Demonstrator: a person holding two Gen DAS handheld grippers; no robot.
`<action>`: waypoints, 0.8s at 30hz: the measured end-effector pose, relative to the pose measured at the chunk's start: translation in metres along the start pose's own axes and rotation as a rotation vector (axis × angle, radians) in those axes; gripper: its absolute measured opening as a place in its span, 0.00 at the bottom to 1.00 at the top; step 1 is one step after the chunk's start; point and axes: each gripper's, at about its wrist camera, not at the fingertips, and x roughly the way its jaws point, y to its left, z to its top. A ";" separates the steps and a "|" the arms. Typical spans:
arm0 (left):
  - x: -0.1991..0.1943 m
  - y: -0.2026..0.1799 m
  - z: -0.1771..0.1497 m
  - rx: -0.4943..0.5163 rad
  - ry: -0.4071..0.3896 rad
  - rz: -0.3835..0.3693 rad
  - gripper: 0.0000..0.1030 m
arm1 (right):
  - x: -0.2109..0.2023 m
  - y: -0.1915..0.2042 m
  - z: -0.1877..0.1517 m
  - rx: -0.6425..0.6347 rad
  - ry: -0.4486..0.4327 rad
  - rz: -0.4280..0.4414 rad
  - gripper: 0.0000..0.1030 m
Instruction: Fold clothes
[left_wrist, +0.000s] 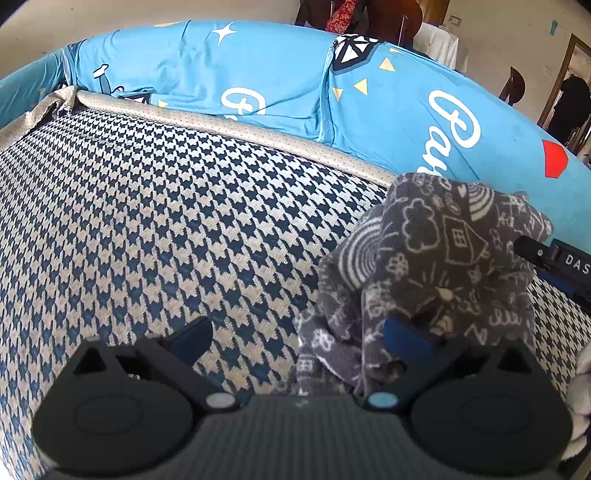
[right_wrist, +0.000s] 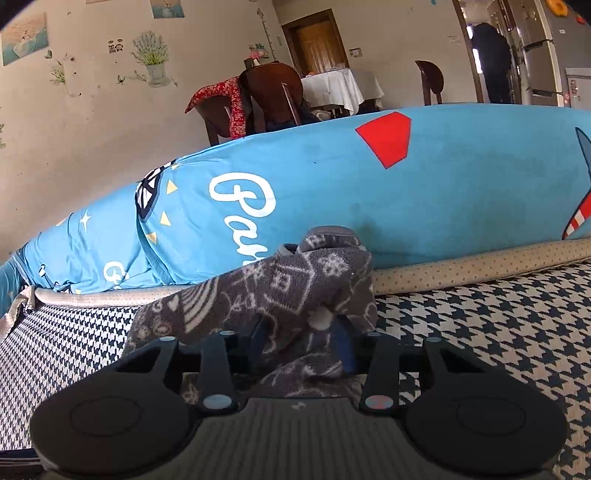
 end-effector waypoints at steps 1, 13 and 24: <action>0.000 0.000 0.000 0.003 0.000 0.000 1.00 | 0.003 0.002 0.002 -0.009 -0.001 0.012 0.32; 0.006 0.003 -0.001 0.015 0.022 -0.001 1.00 | 0.074 0.021 -0.007 -0.036 0.119 0.081 0.31; 0.012 -0.005 -0.008 0.028 0.035 0.015 1.00 | 0.075 0.022 -0.004 -0.020 0.130 0.107 0.42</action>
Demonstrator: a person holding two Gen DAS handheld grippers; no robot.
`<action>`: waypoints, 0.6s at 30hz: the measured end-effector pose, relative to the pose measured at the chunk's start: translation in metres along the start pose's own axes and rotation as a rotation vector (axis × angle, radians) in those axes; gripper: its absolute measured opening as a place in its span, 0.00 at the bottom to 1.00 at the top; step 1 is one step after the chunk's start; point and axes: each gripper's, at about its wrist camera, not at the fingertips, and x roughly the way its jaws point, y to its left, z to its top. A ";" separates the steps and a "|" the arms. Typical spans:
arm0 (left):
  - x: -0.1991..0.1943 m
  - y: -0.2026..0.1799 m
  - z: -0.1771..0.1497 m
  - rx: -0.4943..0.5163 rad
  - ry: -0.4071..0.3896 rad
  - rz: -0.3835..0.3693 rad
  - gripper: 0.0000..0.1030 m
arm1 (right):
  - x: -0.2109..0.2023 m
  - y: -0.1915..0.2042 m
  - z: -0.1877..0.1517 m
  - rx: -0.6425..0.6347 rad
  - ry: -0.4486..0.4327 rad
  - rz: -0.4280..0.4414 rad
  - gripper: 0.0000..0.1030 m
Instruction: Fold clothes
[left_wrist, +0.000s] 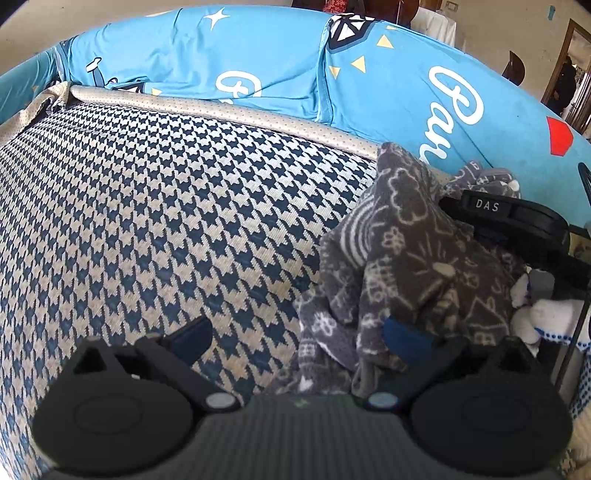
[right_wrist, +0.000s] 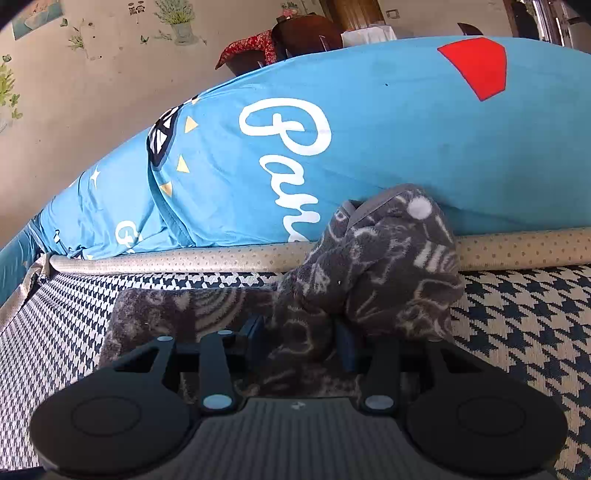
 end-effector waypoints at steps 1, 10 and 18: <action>0.000 0.000 0.000 0.003 -0.003 0.002 1.00 | -0.003 0.001 0.001 0.001 -0.005 -0.005 0.44; -0.008 -0.001 0.000 0.014 -0.014 -0.002 1.00 | -0.039 0.011 0.001 0.043 -0.023 -0.003 0.62; -0.020 -0.003 -0.006 0.054 -0.021 -0.019 1.00 | -0.075 0.010 -0.017 0.042 -0.001 -0.040 0.64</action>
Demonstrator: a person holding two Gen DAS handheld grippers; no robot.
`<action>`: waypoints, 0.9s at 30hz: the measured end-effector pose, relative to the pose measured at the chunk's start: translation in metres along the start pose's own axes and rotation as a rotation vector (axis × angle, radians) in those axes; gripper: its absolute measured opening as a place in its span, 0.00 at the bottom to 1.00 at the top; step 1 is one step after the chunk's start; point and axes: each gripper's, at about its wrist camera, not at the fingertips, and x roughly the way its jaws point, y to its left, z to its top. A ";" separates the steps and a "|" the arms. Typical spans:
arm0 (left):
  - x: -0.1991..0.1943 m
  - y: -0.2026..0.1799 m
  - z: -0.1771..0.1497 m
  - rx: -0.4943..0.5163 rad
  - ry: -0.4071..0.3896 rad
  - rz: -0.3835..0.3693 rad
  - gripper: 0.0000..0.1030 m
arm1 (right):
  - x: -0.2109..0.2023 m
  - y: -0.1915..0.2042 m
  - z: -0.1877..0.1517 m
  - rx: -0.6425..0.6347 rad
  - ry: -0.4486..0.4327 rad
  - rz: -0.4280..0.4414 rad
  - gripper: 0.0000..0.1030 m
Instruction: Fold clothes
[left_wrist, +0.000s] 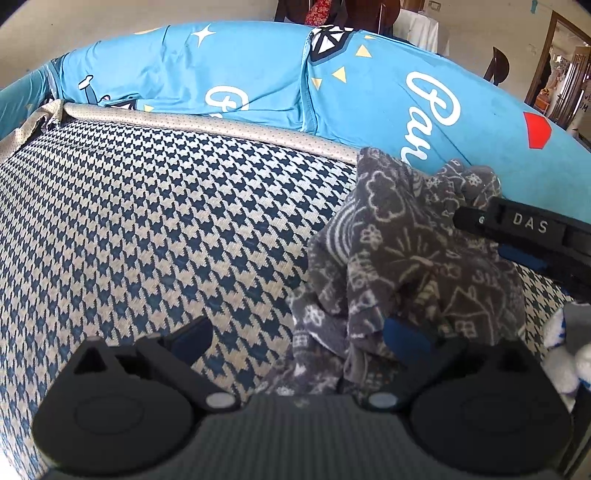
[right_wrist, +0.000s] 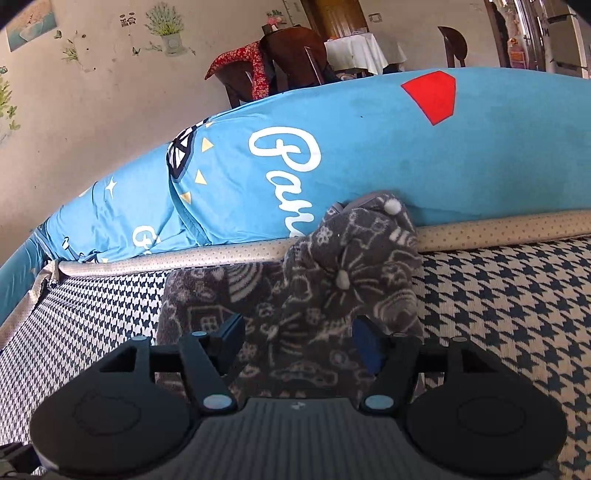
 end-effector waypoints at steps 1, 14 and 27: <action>-0.001 0.000 -0.001 0.005 -0.002 -0.001 1.00 | -0.005 -0.001 -0.002 0.005 0.002 -0.002 0.64; -0.023 -0.002 -0.013 0.071 -0.035 -0.010 1.00 | -0.074 0.006 -0.043 0.007 0.015 -0.064 0.71; -0.039 -0.006 -0.034 0.148 -0.033 -0.007 1.00 | -0.130 0.005 -0.079 0.033 0.003 -0.079 0.72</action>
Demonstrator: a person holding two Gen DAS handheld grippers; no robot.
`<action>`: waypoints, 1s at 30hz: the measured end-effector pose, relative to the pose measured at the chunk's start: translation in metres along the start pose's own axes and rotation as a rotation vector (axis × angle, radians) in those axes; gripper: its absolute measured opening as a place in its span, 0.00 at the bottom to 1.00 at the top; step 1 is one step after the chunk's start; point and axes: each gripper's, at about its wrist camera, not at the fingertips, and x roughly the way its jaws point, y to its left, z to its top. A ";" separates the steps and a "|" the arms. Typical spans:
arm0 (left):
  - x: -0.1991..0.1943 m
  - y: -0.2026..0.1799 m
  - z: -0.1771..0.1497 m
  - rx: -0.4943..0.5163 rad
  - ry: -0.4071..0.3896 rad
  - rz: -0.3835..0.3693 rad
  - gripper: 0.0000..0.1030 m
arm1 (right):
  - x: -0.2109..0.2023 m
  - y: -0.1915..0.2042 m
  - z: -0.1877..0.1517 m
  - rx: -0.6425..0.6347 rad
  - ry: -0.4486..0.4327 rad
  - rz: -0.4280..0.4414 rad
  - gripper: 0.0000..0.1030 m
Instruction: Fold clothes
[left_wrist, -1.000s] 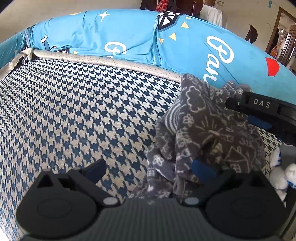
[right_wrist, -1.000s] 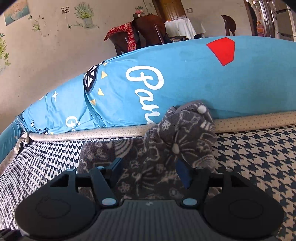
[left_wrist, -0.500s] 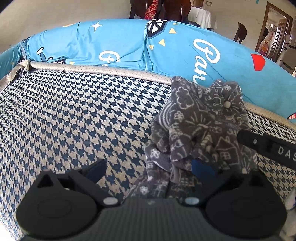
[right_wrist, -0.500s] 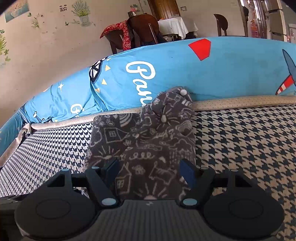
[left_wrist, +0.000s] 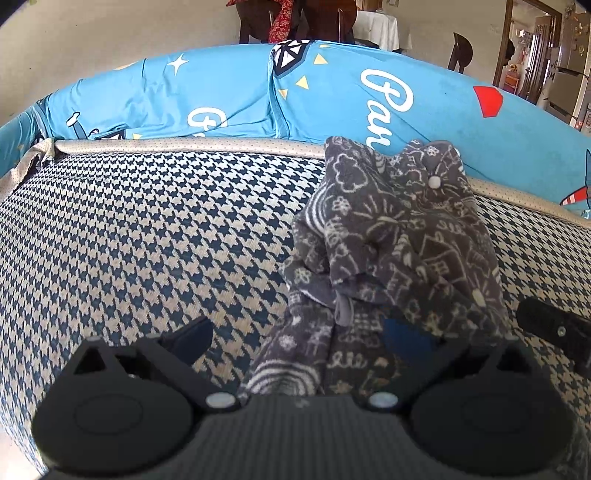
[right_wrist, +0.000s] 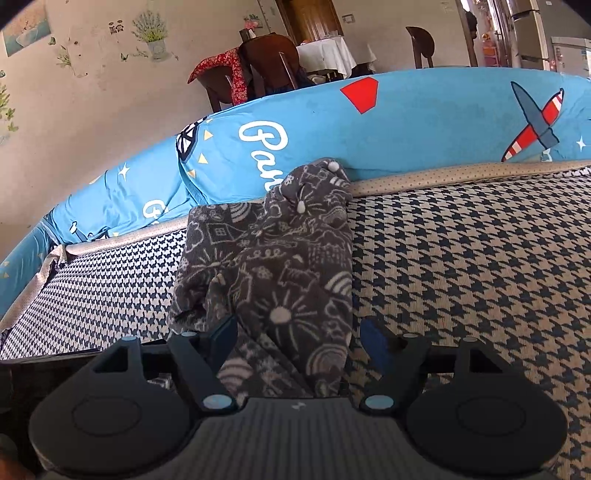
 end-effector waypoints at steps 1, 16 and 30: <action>-0.001 0.000 -0.003 0.003 0.003 -0.002 1.00 | -0.003 -0.001 -0.003 0.001 0.003 -0.001 0.72; -0.019 0.000 -0.042 0.030 0.035 -0.013 1.00 | -0.027 -0.005 -0.038 -0.003 0.035 -0.069 0.72; -0.018 -0.005 -0.067 0.073 0.082 -0.003 1.00 | -0.010 -0.023 -0.051 0.109 0.142 -0.112 0.78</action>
